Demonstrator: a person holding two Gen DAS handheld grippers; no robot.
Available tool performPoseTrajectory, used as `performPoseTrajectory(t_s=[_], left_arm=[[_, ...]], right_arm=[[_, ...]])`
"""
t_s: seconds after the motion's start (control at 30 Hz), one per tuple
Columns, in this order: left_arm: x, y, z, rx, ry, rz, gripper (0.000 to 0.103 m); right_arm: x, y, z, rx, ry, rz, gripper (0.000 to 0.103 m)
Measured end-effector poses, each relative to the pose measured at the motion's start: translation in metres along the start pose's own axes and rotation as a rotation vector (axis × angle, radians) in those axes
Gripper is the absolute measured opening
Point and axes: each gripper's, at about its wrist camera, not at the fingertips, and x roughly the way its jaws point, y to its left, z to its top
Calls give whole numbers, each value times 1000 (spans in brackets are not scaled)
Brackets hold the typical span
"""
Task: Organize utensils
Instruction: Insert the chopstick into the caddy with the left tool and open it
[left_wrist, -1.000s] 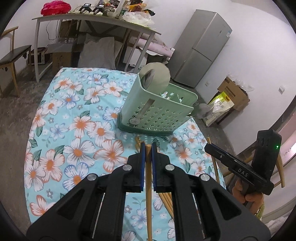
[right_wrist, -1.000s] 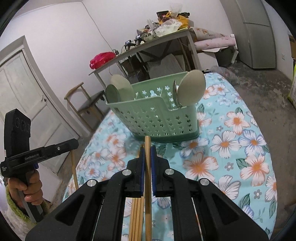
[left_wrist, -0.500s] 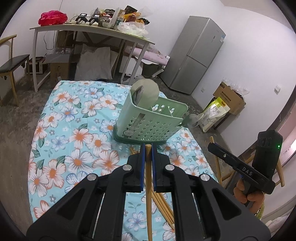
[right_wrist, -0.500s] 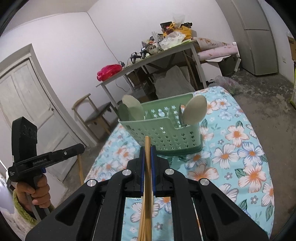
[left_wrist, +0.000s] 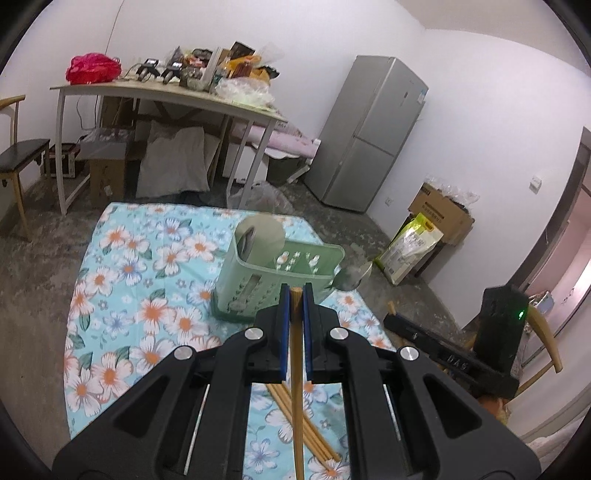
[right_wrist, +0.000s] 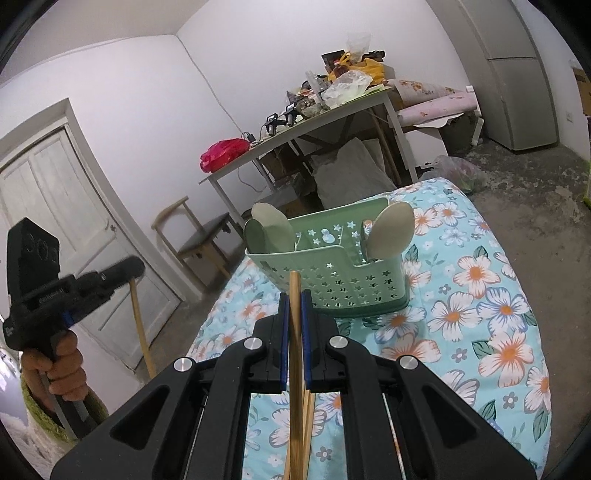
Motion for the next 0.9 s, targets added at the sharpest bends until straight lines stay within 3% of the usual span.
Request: performPoseTrajectory(t_s=[0.17, 0.47, 0.7, 0.9], left_arm=[[-2, -7, 20, 25, -45, -8, 5], [0, -31, 79, 84, -198, -52, 5], [27, -62, 122, 143, -360, -43, 5], [65, -71, 141, 158, -424, -6, 5]], right_arm=[[-3, -5, 0, 9, -8, -3, 6], [-8, -15, 2, 38, -20, -13, 6], [-7, -18, 3, 49, -20, -7, 6], [0, -22, 7, 62, -14, 6, 6]])
